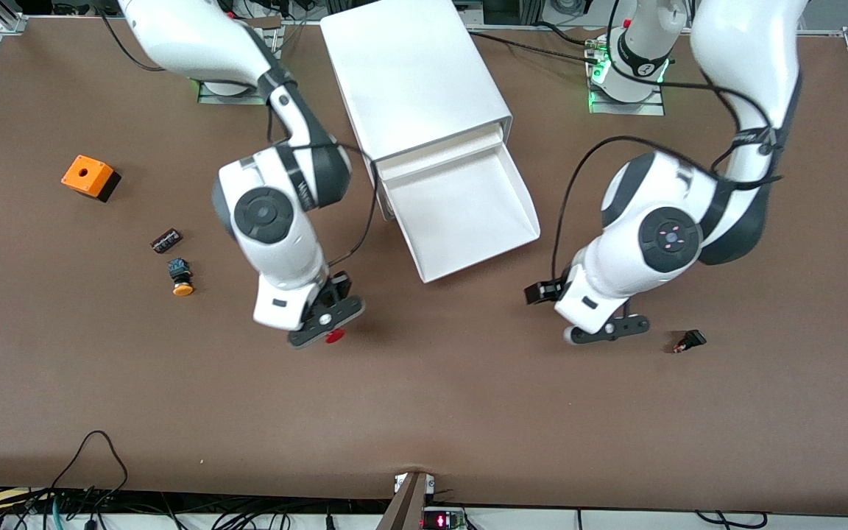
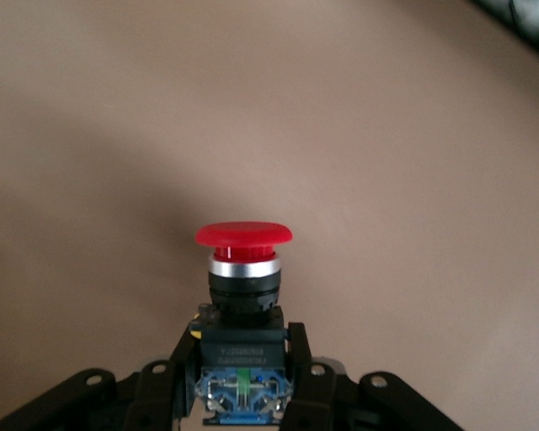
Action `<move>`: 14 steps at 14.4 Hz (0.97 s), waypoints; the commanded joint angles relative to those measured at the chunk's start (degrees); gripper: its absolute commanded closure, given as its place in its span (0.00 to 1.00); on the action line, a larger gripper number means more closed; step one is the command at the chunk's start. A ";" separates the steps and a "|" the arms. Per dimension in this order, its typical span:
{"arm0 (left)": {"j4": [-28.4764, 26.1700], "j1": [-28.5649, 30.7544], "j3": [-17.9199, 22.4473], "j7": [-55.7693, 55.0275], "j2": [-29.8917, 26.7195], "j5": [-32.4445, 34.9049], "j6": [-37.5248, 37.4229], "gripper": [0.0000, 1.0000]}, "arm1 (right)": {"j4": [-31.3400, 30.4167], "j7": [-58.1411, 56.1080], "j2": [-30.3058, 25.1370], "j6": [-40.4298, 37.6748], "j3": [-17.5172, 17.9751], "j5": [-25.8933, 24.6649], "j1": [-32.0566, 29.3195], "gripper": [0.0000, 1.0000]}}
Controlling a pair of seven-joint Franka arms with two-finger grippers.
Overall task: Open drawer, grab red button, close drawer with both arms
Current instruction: 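Carry the red button away while the left gripper pushes the drawer shut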
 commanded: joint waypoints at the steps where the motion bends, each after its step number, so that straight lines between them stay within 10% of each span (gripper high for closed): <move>1: 0.28 -3.14 0.08 -5.19 3.23 -0.30 3.02 0.00 | -3.45 8.34 1.14 -0.25 0.63 -0.01 -1.23 0.67; 14: -7.98 -3.68 -4.92 -13.91 2.18 -0.74 2.41 0.00 | -23.48 13.48 -4.91 1.16 -4.20 -0.88 -2.45 0.66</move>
